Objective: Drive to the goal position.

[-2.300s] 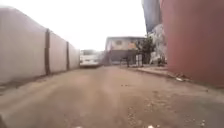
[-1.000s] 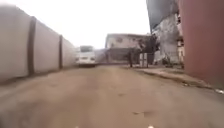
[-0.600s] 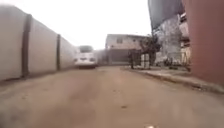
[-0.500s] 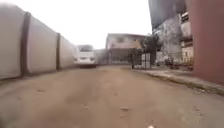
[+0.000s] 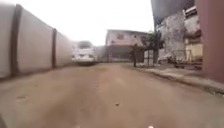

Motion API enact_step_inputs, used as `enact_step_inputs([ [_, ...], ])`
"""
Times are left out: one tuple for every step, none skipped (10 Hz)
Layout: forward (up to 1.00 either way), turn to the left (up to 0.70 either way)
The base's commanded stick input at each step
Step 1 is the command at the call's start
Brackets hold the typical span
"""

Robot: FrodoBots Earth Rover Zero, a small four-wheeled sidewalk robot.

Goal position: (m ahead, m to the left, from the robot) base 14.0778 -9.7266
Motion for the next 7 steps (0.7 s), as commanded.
enact_step_inputs([
  [1.00, 0.00],
  [1.00, 0.00],
  [1.00, 0.00],
  [1.00, 0.00],
  [1.00, 0.00],
  [1.00, 0.00],
  [1.00, 0.00],
])
